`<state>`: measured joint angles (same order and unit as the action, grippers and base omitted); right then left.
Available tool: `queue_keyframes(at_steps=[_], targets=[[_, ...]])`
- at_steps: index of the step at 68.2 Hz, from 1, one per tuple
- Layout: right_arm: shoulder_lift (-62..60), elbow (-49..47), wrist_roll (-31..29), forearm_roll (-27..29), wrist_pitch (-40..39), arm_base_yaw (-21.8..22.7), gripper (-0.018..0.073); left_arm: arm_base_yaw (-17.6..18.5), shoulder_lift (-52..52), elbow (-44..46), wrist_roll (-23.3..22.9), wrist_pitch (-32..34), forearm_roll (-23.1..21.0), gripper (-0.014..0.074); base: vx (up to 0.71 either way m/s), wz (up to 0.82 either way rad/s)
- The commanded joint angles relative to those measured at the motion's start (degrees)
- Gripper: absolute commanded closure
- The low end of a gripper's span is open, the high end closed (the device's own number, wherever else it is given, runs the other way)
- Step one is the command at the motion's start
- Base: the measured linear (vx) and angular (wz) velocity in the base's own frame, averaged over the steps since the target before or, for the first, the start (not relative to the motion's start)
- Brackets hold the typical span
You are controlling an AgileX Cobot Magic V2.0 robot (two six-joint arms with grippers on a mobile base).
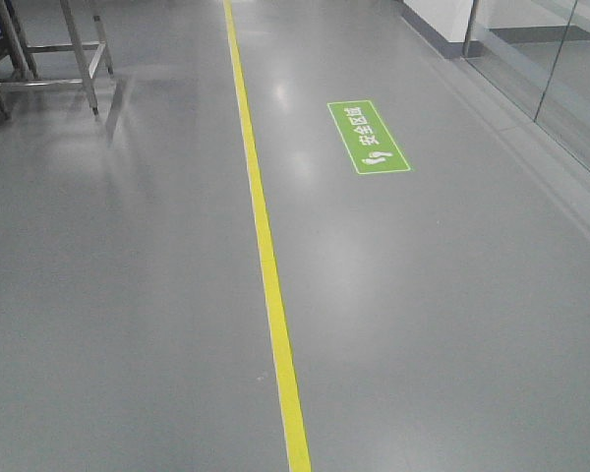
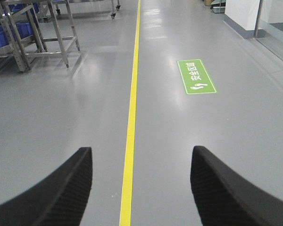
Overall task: Move and align brake pads A on conveyor
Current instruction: 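Drive along the yellow floor line down the aisle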
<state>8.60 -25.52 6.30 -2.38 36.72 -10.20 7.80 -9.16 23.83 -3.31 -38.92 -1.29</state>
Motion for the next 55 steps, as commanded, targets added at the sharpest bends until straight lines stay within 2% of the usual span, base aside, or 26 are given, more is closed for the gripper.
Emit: queue_keyframes(at_steps=[1, 55], targets=[[1.2, -1.5, -0.4, -0.4, -4.1, 0.4, 0.012, 0.0, -0.7, 1.4, -0.2, 3.9, -0.3, 0.0084, 0.33, 0.06], [1.2, -1.5, -0.4, -0.4, -4.1, 0.4, 0.012, 0.0, -0.7, 1.4, -0.2, 3.9, -0.3, 0.0084, 0.48, 0.21]])
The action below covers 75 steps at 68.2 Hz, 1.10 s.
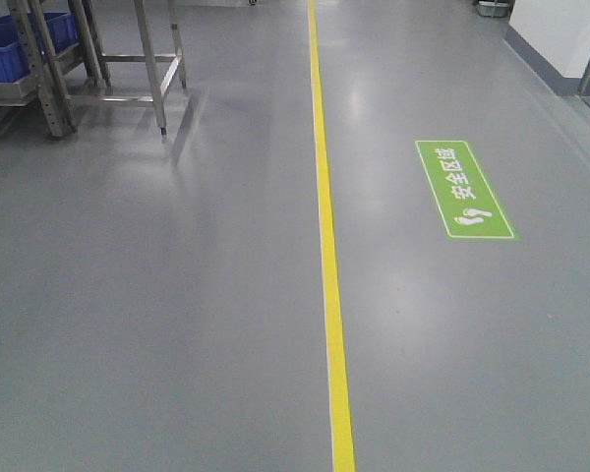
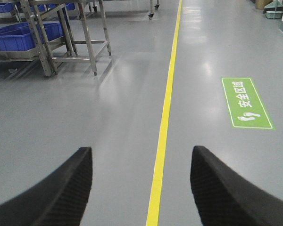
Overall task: Move and align brake pads A on conveyor
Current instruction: 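Drive along the yellow floor line down the aisle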
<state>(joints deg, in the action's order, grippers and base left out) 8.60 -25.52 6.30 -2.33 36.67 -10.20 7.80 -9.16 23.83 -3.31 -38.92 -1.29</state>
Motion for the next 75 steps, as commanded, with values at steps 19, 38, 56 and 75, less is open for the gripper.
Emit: queue_keyframes(at_steps=[19, 38, 56, 75], targets=[[1.2, -1.5, -0.4, -0.4, -4.1, 0.4, 0.012, 0.0, -0.7, 1.4, -0.2, 3.8, -0.3, 0.0084, 0.55, -0.03], [1.2, -1.5, -0.4, -0.4, -4.2, 0.4, 0.012, 0.0, -0.7, 1.4, -0.2, 3.8, -0.3, 0.0084, 0.62, -0.19], [1.2, -1.5, -0.4, -0.4, -4.1, 0.4, 0.012, 0.0, -0.7, 1.4, -0.2, 3.8, -0.3, 0.0084, 0.66, -0.12], [1.2, -1.5, -0.4, -0.4, -4.1, 0.4, 0.012, 0.0, -0.7, 1.4, -0.2, 3.5, -0.3, 0.0084, 0.71, 0.03]])
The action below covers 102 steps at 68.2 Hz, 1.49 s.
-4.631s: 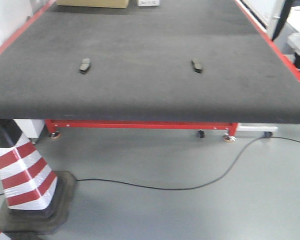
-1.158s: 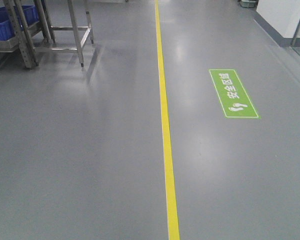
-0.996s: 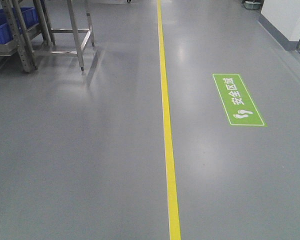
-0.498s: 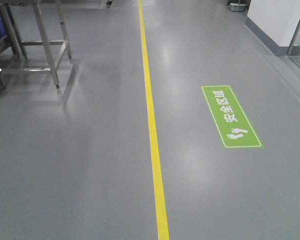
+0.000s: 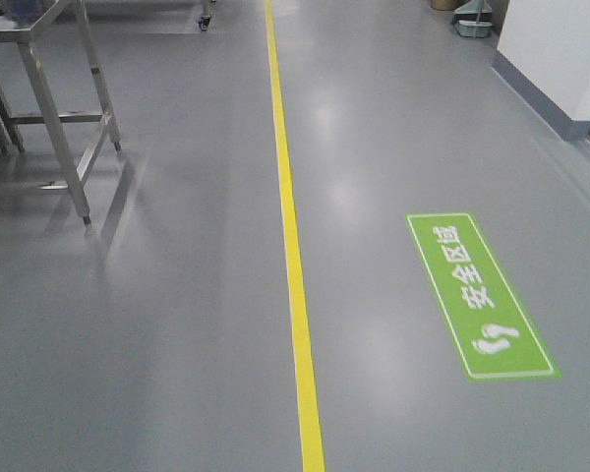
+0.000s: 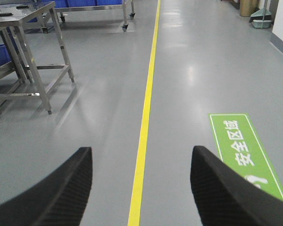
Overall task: Move and align brake pads A on conveyor
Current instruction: 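Drive along the yellow floor line down the aisle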
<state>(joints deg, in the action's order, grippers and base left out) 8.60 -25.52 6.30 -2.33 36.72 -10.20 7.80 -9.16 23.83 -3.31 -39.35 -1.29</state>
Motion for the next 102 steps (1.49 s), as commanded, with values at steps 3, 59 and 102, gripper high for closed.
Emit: queue_keyframes(at_steps=[3, 59, 102], targets=[[1.2, -1.5, -0.4, -0.4, -4.2, 0.4, 0.012, 0.0, -0.7, 1.4, -0.2, 4.0, -0.3, 0.0084, 0.71, 0.08], [1.2, -1.5, -0.4, -0.5, -4.2, 0.4, 0.012, 0.0, -0.7, 1.4, -0.2, 3.5, -0.3, 0.0084, 0.72, 0.01], [1.2, -1.5, -0.4, -0.5, -4.2, 0.4, 0.012, 0.0, -0.7, 1.4, -0.2, 3.3, -0.3, 0.0084, 0.73, 0.04]])
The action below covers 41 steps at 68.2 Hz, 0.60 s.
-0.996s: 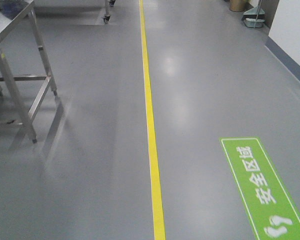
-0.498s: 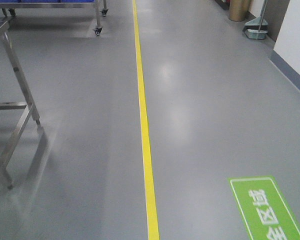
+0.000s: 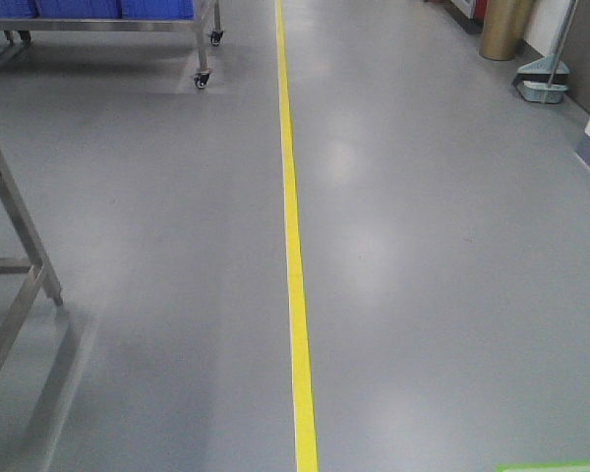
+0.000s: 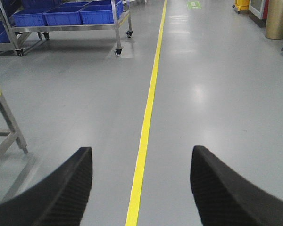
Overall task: Move and align brake pads A on conveyor
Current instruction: 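Drive along the yellow floor line down the aisle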
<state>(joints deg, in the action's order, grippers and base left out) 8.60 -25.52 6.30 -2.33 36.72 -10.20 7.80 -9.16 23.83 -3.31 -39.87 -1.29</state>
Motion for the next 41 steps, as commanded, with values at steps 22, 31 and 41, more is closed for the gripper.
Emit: queue_keyframes(at_steps=[22, 31, 41], targets=[[1.2, -1.5, -0.4, -0.5, -4.2, 0.4, 0.012, 0.0, -0.7, 1.4, -0.2, 2.9, -0.3, 0.0084, 0.67, -0.01], [1.2, -1.5, -0.4, -0.5, -4.2, 0.4, 0.012, 0.0, -0.7, 1.4, -0.2, 2.8, -0.3, 0.0084, 0.65, -0.03], [1.2, -1.5, -0.4, -0.5, -4.2, 0.4, 0.012, 0.0, -0.7, 1.4, -0.2, 2.8, -0.3, 0.0084, 0.64, 0.02]])
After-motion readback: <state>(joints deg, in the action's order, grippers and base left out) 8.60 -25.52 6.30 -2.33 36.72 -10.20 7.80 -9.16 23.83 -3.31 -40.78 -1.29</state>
